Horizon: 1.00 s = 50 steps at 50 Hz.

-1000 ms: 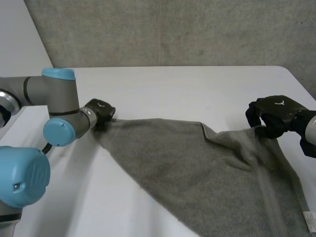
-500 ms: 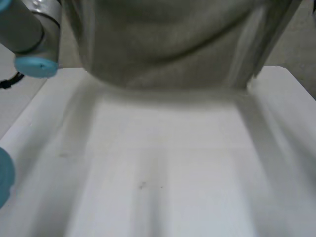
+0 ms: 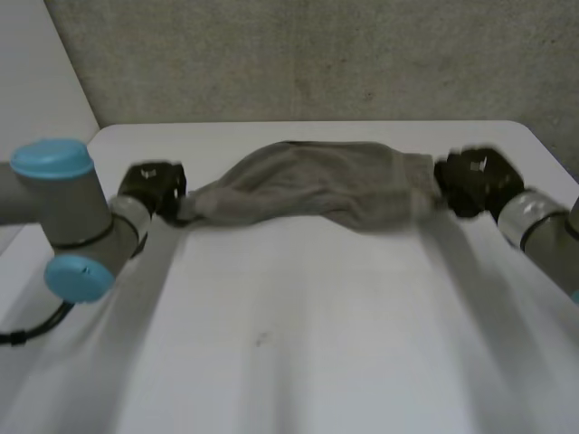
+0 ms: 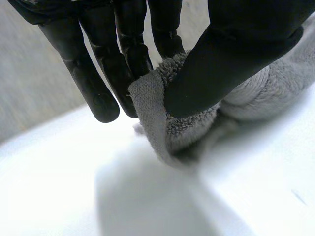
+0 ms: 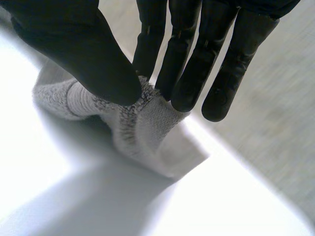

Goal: Fold the towel.

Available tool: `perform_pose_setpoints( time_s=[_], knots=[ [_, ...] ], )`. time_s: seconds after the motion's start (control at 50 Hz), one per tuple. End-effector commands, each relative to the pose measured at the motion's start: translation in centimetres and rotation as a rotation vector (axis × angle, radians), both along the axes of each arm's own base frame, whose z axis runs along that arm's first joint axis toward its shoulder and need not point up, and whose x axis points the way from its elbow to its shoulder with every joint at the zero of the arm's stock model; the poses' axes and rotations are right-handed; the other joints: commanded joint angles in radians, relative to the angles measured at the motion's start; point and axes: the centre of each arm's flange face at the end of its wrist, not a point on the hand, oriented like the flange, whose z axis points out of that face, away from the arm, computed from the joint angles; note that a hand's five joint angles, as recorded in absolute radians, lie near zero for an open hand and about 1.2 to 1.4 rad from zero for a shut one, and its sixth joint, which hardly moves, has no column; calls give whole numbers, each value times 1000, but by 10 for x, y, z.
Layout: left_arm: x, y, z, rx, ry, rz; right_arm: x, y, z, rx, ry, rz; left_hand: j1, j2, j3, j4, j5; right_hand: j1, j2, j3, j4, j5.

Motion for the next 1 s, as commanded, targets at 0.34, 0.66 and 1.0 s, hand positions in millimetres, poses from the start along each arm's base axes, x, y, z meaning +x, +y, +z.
perform_pose_setpoints(
  time_s=[0.34, 0.66, 1.0],
  knots=[
    [35, 89, 18, 8, -373, -159, -43, 69, -20, 310, 237, 67, -716, -773, -773, -777, -755, 446, 211, 208, 203, 237],
    [-5, 79, 47, -77, -292, -219, -48, 68, -30, 290, 234, 51, -681, -738, -738, -742, -720, 446, 211, 208, 203, 237],
    [-6, 51, 3, 130, -385, -126, -49, 70, -32, 300, 233, 51, -523, -580, -579, -584, -562, 446, 211, 208, 203, 237]
  ],
)
